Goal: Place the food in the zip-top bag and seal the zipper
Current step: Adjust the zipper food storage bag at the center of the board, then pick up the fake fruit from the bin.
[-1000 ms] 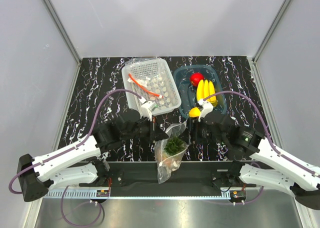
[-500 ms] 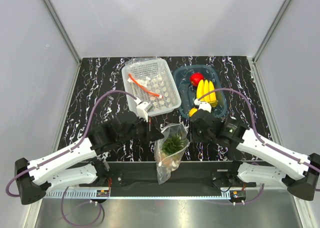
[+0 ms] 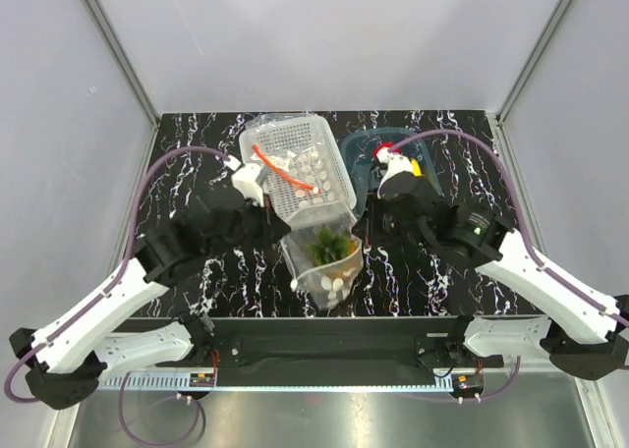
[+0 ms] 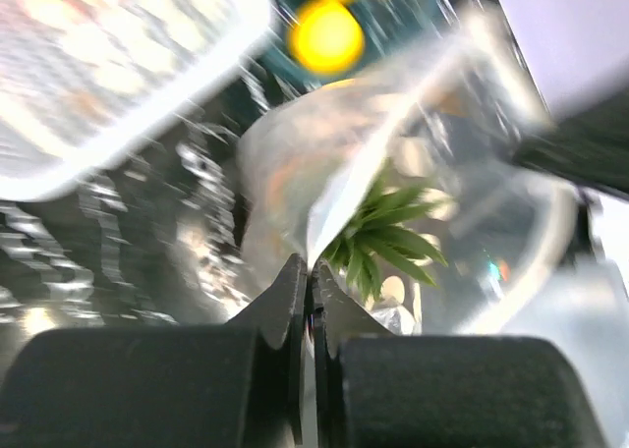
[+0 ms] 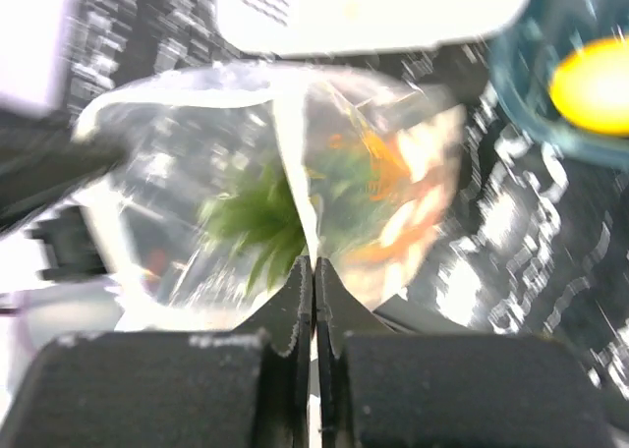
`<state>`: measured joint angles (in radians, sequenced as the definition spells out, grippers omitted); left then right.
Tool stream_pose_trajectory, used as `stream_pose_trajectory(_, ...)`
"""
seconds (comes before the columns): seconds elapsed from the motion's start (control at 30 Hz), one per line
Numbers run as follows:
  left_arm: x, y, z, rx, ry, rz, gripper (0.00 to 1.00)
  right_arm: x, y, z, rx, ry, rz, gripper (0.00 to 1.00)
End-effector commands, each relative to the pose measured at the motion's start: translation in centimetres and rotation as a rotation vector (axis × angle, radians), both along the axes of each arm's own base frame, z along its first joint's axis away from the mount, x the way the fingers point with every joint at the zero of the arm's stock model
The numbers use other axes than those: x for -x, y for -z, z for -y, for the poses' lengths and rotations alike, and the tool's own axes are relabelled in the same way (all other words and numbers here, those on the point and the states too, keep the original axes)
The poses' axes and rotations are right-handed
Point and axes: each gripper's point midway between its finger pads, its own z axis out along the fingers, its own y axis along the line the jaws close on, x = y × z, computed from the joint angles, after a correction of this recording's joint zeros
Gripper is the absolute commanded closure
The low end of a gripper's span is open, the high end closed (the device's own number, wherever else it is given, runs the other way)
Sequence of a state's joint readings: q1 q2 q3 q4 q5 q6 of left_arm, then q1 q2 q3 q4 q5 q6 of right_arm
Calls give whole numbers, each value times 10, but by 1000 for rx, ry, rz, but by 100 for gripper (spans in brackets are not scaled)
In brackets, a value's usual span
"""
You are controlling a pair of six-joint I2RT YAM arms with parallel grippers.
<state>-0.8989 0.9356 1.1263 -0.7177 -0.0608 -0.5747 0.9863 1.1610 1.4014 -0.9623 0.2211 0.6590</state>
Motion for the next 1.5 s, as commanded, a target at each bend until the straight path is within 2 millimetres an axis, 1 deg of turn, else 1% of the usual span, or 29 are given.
stream_pose_trajectory(0.0, -14, 7, -40, -120, -105, 10, 100, 4, -22, -15, -54, -87, 31, 100)
stream_pose_trajectory(0.07, -17, 14, -47, -120, -122, -13, 100, 3, -12, -23, -52, -104, 17, 100)
stream_pose_trajectory(0.13, -22, 13, -60, -131, -168, -9, 100, 2, 9, -31, -21, -121, -22, 100)
stream_pose_trajectory(0.17, -22, 11, -67, -145, -185, -1, 100, 0, 15, -38, -21, -132, -26, 100)
stream_pose_trajectory(0.23, -27, 0, -78, -148, -226, 23, 100, 3, 21, -44, -34, -163, -39, 100)
stream_pose_trajectory(0.27, -25, -4, -82, -154, -228, 31, 100, 0, 16, -47, -61, -161, -17, 100)
stream_pose_trajectory(0.3, -25, -8, -82, -150, -226, 39, 100, -2, 17, -46, -59, -154, -7, 100)
stream_pose_trajectory(0.33, -25, -12, -81, -144, -218, 45, 100, -4, 19, -43, -48, -139, 1, 97)
stream_pose_trajectory(0.4, -25, -10, -76, -149, -187, 39, 100, -10, 24, -35, -13, -101, 22, 71)
stream_pose_trajectory(0.43, -24, -4, -72, -151, -165, 23, 100, -12, 28, -33, -1, -92, 23, 50)
stream_pose_trajectory(0.5, -25, 2, -65, -149, -134, 20, 100, -15, 34, -29, 29, -77, 25, 43)
stream_pose_trajectory(0.53, -23, 10, -63, -151, -119, 2, 100, -16, 37, -27, 41, -66, 25, 41)
stream_pose_trajectory(0.6, -25, 11, -62, -143, -128, 11, 100, -19, 36, -20, 57, -36, 39, 39)
stream_pose_trajectory(0.67, -26, 12, -65, -150, -140, 18, 100, -23, 33, -11, 61, 9, 56, 34)
stream_pose_trajectory(0.73, -27, 12, -67, -158, -148, 24, 100, -30, 32, 0, 66, 60, 51, 33)
stream_pose_trajectory(0.77, -27, 12, -67, -161, -146, 24, 100, -41, 34, 14, 71, 122, 35, 33)
stream_pose_trajectory(0.87, -26, 14, -68, -164, -140, 23, 100, -59, 44, 34, 71, 206, 2, 31)
stream_pose_trajectory(0.9, -25, 16, -67, -166, -137, 19, 100, -71, 48, 46, 70, 261, -13, 27)
stream_pose_trajectory(0.93, -24, 18, -67, -168, -135, 16, 100, -76, 56, 54, 80, 299, -33, 22)
stream_pose_trajectory(1.0, -22, 20, -68, -170, -124, 14, 100, -88, 70, 67, 128, 373, -61, 15)
stream_pose_trajectory(1.03, -22, 21, -67, -170, -121, 11, 100, -91, 71, 70, 133, 417, -72, 4)
stream_pose_trajectory(1.07, -20, 21, -68, -169, -117, 14, 100, -94, 83, 74, 175, 448, -101, 1)
stream_pose_trajectory(1.1, -19, 23, -68, -173, -115, 10, 100, -98, 84, 80, 197, 489, -92, 0)
stream_pose_trajectory(1.17, -19, 23, -70, -174, -115, 12, 100, -105, 88, 81, 185, 549, -99, 0)
stream_pose_trajectory(1.23, -17, 24, -70, -176, -109, 12, 100, -111, 98, 86, 183, 610, -115, 0)
stream_pose_trajectory(1.27, -16, 23, -71, -173, -107, 16, 100, -115, 100, 86, 173, 633, -113, 0)
stream_pose_trajectory(1.37, -13, 22, -71, -166, -101, 20, 100, -124, 111, 100, 171, 737, -138, 0)
stream_pose_trajectory(1.4, -12, 23, -72, -167, -100, 18, 100, -127, 119, 102, 180, 755, -156, 0)
stream_pose_trajectory(1.47, -11, 23, -72, -163, -96, 20, 100, -136, 125, 105, 164, 787, -176, 0)
